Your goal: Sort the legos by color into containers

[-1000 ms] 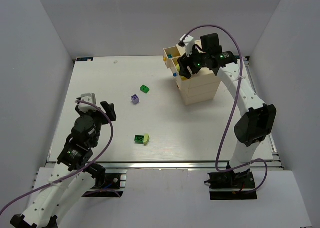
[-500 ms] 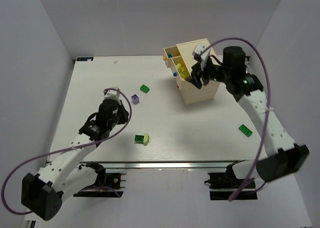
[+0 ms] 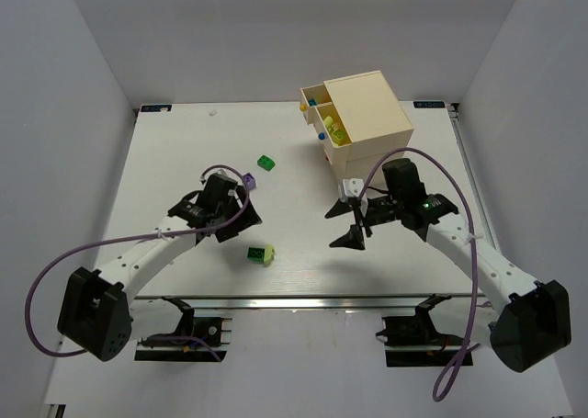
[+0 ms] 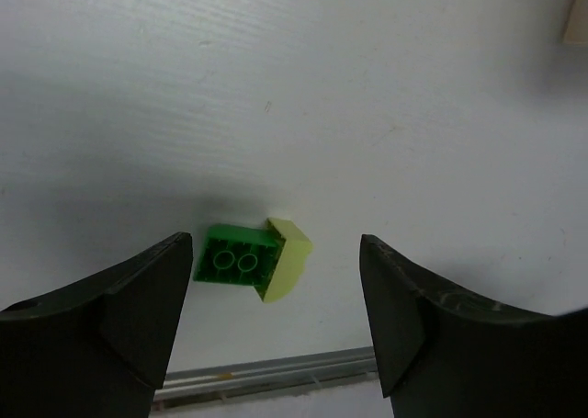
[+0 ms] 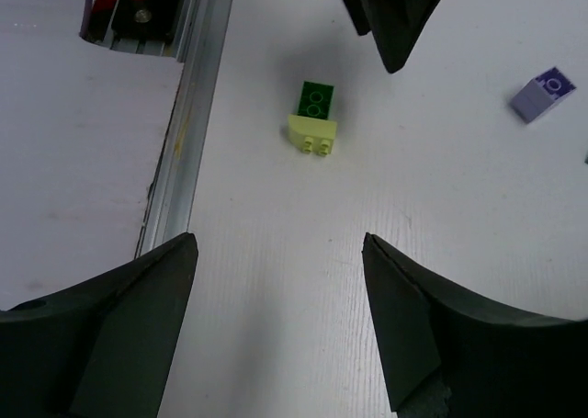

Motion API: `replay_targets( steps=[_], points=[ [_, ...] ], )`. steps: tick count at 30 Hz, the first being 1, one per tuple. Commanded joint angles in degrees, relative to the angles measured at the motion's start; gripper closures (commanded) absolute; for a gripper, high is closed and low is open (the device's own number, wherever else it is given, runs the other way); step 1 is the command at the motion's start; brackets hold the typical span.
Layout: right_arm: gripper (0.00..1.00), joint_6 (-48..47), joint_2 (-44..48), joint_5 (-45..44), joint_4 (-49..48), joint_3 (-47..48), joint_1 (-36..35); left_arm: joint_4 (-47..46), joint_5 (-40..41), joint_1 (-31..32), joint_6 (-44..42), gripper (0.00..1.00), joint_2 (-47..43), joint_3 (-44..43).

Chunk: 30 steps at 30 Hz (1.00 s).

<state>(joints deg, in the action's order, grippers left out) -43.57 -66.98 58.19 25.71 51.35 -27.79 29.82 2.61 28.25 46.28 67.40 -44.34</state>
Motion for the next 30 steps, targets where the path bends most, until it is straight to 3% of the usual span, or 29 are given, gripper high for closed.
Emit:
replay_targets(
  steps=[1, 8, 14, 18, 30],
  points=[
    [0.22, 4.4, 4.6, 0.3, -11.2, -2.8, -0.2, 11.9, 2.2, -0.1, 14.0, 0.17, 2.1, -4.2],
    [0.22, 5.6, 5.8, -1.0, -12.3, -4.3, 0.1, 15.2, 0.6, 1.0, 39.0, 0.18, 0.3, -2.3],
    [0.22, 5.7, 7.4, -1.6, -12.4, -4.8, 0.2, 17.4, 1.4, 1.0, 51.3, 0.2, -2.1, 0.2],
    [0.22, 5.6, 7.9, -1.4, -12.4, -4.9, 0.3, 18.9, -1.8, 1.5, 52.9, 0.21, 0.0, 2.2],
    [0.22, 4.0, 8.9, -1.4, -11.1, -4.9, 0.6, 14.6, -0.8, 1.5, 51.9, 0.19, 8.4, 0.9]
  ],
)
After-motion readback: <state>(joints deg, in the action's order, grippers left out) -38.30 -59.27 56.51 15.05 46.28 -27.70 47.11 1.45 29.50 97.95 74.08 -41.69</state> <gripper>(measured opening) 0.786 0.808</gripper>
